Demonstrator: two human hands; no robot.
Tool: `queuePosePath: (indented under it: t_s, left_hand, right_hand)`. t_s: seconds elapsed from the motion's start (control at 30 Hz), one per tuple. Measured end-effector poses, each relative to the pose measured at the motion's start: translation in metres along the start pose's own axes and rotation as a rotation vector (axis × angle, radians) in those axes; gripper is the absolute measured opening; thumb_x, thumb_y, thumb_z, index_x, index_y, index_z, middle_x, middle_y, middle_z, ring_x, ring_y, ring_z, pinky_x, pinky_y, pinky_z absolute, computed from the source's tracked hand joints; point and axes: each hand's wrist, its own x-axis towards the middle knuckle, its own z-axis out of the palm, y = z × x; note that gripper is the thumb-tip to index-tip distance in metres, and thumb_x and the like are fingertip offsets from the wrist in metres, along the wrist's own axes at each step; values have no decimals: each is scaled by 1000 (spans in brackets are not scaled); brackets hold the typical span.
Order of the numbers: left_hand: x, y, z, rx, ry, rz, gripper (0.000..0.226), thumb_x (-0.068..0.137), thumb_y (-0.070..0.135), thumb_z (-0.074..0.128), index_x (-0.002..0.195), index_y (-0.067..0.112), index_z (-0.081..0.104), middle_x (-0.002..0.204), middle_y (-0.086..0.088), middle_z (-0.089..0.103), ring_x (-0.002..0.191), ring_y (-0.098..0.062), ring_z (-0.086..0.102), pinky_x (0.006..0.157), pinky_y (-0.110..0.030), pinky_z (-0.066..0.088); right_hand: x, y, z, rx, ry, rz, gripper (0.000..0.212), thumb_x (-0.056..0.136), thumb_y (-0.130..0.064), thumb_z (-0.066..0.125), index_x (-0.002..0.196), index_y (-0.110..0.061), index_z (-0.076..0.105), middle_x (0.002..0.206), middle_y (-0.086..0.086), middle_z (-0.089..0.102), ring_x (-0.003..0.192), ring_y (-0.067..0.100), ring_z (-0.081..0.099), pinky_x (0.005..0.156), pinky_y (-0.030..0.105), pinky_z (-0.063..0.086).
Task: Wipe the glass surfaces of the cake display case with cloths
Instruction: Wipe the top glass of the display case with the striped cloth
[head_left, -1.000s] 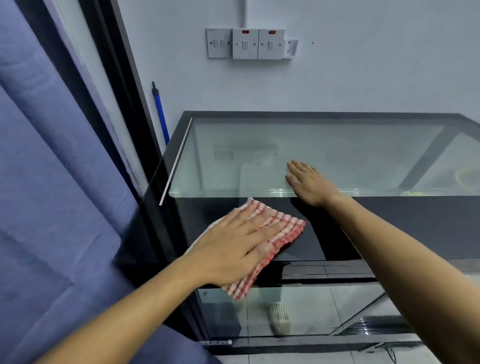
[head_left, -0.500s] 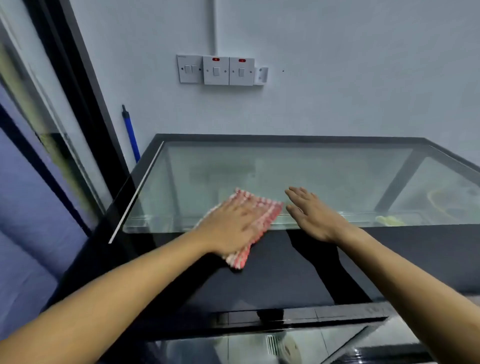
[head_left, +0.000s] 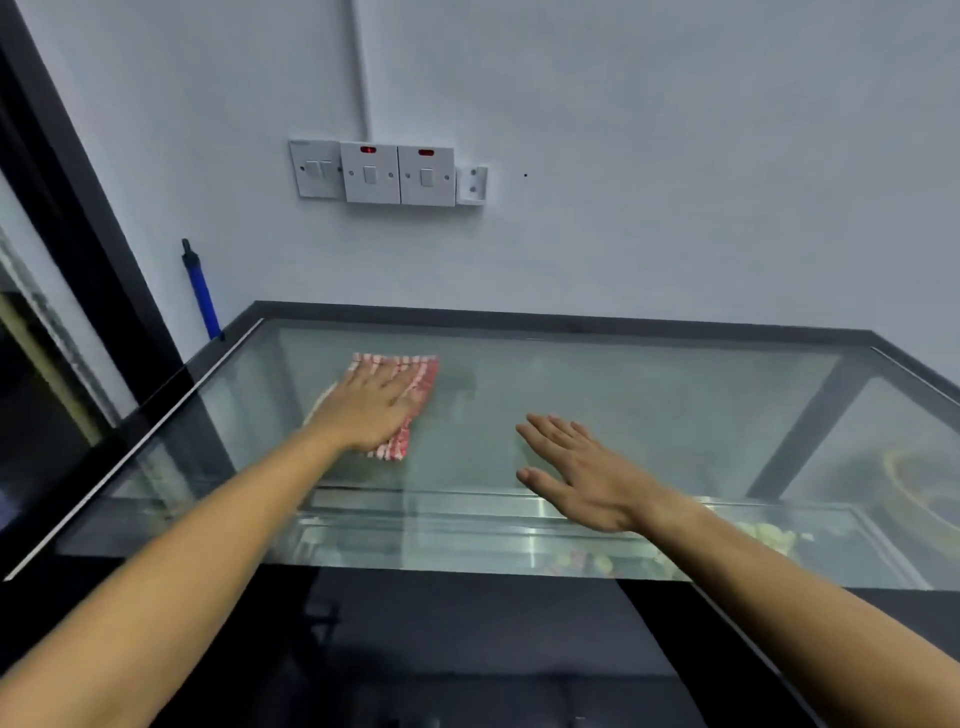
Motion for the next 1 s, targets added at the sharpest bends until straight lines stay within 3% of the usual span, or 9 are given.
queuePosePath:
  t_s: [0.07, 0.13, 0.33, 0.47, 0.53, 0.67, 0.77, 0.9, 1.0]
  left_hand:
    - [-13, 42, 13, 29, -39, 239, 101, 72, 88, -27, 161, 45, -7, 169, 10, -15, 157, -16, -17, 130, -39, -10]
    - [-22, 34, 11, -24, -24, 249, 89, 80, 87, -16, 160, 48, -5, 166, 16, -15, 156, -11, -17, 126, -31, -14]
    - [53, -118, -7, -58, 68, -347, 70, 103, 69, 3, 165, 38, 0, 174, -3, -5, 161, -31, -6, 130, -46, -5]
    - [140, -104, -10, -92, 82, -374, 79, 95, 74, -4, 166, 38, 1, 175, -5, 1, 161, -35, 0, 130, -50, -4]
    - [177, -41, -13, -73, 66, -212, 83, 88, 80, -16, 163, 45, -6, 174, -3, 1, 161, -33, -1, 130, -51, -5]
    - [150, 121, 11, 41, -9, 427, 73, 93, 74, -11, 160, 45, -8, 174, 2, -2, 160, -23, -8, 130, -46, -6]
    - [83, 96, 18, 11, -35, 617, 78, 94, 75, -7, 163, 40, 0, 173, 8, -5, 159, -16, -14, 129, -37, -11]
    - [80, -56, -9, 24, 24, 323, 84, 84, 85, -15, 156, 42, -6, 170, 8, -7, 159, -15, -10, 125, -26, -14]
    - [129, -123, -26, 36, -23, -7, 90, 82, 78, -22, 162, 38, -12, 174, -1, -3, 161, -24, -4, 130, -39, -7]
  right_hand:
    - [1, 11, -4, -12, -4, -24, 70, 105, -65, 19, 165, -33, 0, 171, -11, -7, 149, -4, -15, 120, 20, -15]
    - [-2, 21, -7, -21, 6, -15, 72, 104, -67, 17, 165, -33, 0, 171, -12, -7, 153, 0, -14, 120, 20, -16]
    - [-6, 24, 0, -7, 51, 3, 72, 103, -69, 11, 164, -34, -5, 169, -16, -15, 153, 1, -22, 122, 23, -18]
    - [-6, 26, 0, -12, 47, 13, 70, 102, -71, 10, 162, -39, -9, 165, -22, -21, 149, -6, -28, 123, 22, -19]
    - [-5, 25, 1, -13, 51, 20, 69, 102, -72, 10, 161, -42, -9, 165, -23, -22, 148, -8, -29, 123, 21, -19]
    - [-5, 24, -3, -32, 27, 20, 67, 102, -69, 11, 160, -42, -10, 162, -26, -24, 149, -7, -28, 121, 19, -21]
    - [-7, 22, -5, -54, 4, 19, 66, 104, -66, 12, 160, -41, -12, 162, -26, -25, 146, -10, -31, 120, 18, -22]
    - [-8, 21, -6, -33, 8, 24, 64, 105, -65, 16, 160, -43, -9, 165, -25, -21, 147, -10, -29, 120, 18, -21]
    - [-6, 20, -7, -45, -7, 27, 65, 105, -65, 14, 160, -42, -11, 165, -24, -22, 146, -10, -31, 121, 19, -21]
